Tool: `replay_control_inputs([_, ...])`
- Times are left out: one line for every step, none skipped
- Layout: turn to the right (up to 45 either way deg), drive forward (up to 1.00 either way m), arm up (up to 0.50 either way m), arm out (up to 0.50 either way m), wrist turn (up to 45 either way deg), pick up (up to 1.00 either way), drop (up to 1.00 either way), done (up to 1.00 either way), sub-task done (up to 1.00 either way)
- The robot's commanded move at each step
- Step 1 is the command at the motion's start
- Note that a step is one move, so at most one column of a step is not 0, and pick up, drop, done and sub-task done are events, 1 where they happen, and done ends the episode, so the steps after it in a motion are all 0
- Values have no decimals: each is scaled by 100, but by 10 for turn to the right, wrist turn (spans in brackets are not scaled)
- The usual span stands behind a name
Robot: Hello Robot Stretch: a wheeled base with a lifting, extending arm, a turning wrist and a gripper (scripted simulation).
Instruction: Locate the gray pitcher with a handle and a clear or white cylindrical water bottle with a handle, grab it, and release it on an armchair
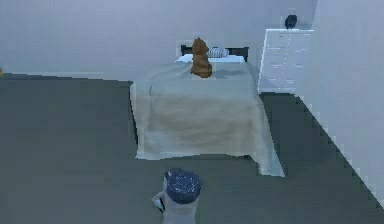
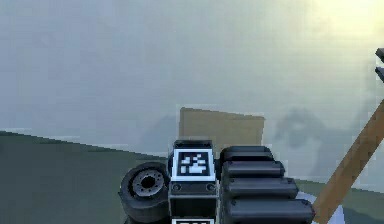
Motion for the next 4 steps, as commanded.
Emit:
replay_control_inputs([0, 0, 0, 48, 0, 0, 0, 0, 0])
replay_control_inputs([0, 0, 0, 0, 450, 0, 0, 0, 0])
replay_control_inputs([0, 0, 0, 0, 450, 0, 0, 0, 0])
replay_control_inputs([0, 0, 0, 0, 450, 0, 0, 0, 0])
